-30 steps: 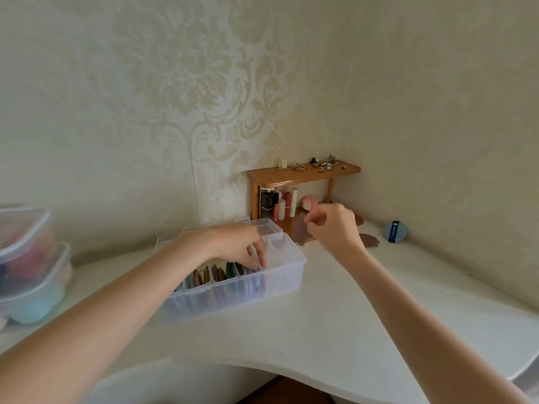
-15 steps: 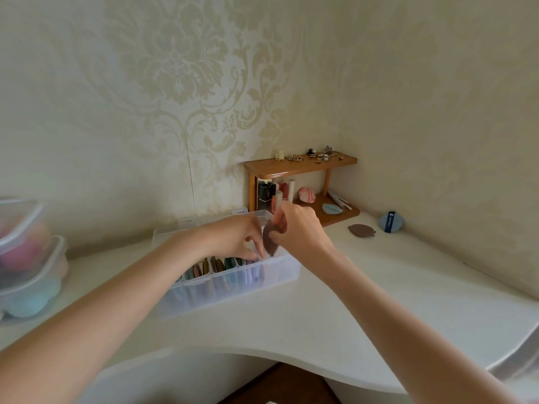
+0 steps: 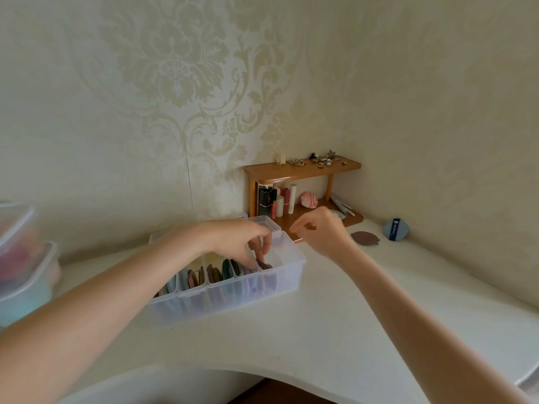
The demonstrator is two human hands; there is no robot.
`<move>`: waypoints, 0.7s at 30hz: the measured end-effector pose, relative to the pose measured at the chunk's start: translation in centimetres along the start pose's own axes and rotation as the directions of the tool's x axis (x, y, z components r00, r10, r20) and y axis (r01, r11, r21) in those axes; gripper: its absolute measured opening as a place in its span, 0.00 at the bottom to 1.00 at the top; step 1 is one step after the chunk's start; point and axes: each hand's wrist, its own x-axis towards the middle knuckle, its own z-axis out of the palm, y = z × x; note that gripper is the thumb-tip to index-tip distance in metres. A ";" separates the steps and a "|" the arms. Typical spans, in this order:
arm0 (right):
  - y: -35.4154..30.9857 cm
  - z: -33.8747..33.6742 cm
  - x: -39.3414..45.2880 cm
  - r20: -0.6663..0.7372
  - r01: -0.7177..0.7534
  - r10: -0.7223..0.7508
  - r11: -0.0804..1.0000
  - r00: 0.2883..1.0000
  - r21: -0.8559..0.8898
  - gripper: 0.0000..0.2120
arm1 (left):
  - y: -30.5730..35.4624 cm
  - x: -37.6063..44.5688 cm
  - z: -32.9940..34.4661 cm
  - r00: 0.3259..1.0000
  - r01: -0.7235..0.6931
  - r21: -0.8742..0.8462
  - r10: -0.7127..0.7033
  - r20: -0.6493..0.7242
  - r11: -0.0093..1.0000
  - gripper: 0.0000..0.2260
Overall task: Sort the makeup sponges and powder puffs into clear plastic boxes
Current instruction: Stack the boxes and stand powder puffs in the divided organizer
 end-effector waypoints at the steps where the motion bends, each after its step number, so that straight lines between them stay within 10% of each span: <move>1: 1.3 -0.1 0.8 -0.033 -0.066 0.064 0.997 0.997 -0.046 0.12 | 0.1 0.1 -0.2 1.000 -0.001 0.024 0.000 0.031 1.000 0.09; 10: 10.0 -0.5 1.9 0.025 -0.490 0.534 0.791 0.845 -0.366 0.17 | 0.6 0.7 -0.8 0.985 -0.022 0.089 0.006 0.172 0.996 0.13; 16: 7.8 1.0 1.5 -0.049 -0.152 0.144 0.962 0.988 -0.227 0.07 | 0.3 1.0 -0.9 0.978 -0.004 0.057 -0.008 0.207 0.998 0.14; 21: 1.6 0.4 0.9 -0.316 0.060 -0.055 0.998 0.947 0.005 0.06 | 0.1 0.8 -0.2 0.989 -0.004 0.113 -0.013 0.148 0.994 0.13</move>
